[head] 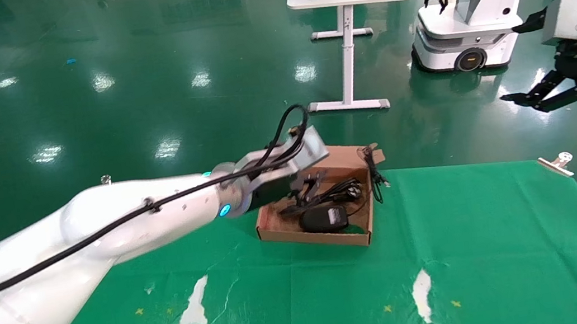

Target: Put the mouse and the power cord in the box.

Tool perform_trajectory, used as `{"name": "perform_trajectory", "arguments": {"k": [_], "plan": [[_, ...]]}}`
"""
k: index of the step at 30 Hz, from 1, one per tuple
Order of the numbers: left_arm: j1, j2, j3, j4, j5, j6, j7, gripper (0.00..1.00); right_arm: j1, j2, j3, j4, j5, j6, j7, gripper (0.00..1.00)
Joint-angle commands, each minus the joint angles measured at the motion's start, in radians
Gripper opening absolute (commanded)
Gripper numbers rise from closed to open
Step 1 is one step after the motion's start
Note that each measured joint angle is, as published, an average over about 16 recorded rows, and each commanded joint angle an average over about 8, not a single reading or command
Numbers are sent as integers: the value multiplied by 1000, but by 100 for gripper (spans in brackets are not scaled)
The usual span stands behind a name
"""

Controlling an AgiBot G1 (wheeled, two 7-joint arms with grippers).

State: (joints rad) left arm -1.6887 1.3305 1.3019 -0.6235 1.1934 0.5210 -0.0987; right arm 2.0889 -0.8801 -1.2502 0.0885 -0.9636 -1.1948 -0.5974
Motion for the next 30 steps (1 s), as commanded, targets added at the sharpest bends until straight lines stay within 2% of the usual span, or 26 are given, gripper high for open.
{"name": "perform_trajectory", "arguments": {"k": [1,30], "plan": [[12,-14,-19,-13,-9,18,-2,100,-7,2,7,9,2,-2,5,100],[322,-377,-535,-346,-242,510,-47,100,-506,134,485,597,116,-150,392,100]]}}
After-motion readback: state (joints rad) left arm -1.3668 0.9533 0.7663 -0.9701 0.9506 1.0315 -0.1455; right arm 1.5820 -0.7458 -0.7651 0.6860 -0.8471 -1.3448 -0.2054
